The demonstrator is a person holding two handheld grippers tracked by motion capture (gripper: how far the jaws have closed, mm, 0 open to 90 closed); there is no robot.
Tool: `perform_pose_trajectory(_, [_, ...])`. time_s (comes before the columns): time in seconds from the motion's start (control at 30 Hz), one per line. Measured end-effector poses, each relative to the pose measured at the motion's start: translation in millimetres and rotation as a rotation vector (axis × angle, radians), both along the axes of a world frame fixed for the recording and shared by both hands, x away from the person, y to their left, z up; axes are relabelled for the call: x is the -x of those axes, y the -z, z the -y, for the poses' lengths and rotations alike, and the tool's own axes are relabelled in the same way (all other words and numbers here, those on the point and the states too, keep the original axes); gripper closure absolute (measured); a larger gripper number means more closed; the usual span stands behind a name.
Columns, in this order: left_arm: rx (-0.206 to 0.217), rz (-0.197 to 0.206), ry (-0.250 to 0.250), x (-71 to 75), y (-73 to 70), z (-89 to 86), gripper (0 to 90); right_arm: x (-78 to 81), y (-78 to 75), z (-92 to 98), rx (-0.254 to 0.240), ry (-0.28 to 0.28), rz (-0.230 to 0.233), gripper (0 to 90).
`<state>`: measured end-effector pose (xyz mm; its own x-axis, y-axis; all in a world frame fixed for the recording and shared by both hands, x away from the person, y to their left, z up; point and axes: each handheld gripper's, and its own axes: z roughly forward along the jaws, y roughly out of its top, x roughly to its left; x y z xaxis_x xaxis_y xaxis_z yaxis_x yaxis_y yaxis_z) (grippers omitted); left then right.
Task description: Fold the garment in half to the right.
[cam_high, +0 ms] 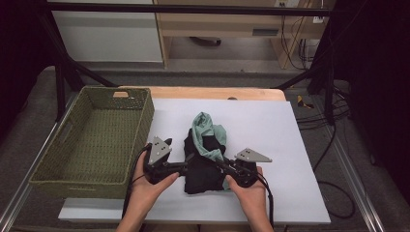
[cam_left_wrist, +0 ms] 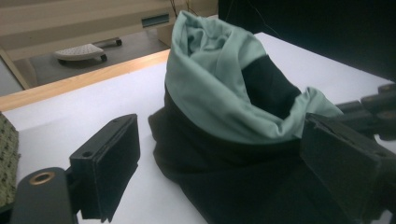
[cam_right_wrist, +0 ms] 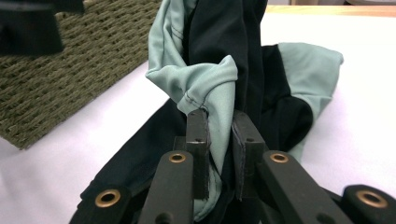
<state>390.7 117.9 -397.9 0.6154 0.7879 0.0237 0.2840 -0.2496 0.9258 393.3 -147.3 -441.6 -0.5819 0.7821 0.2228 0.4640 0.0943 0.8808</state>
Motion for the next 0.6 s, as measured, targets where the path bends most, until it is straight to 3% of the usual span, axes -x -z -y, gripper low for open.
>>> perform_pose_trajectory(0.43, [0.011,-0.029,-0.029,3.4,19.2,-16.1,12.4,-1.2,11.2,3.7,0.008,0.030,-0.046,80.0])
perform_pose_trajectory(0.6, [0.018,-0.035,-0.048,1.7,22.4,-22.2,12.5,-2.2,22.8,1.5,-0.017,0.050,-0.118,80.3])
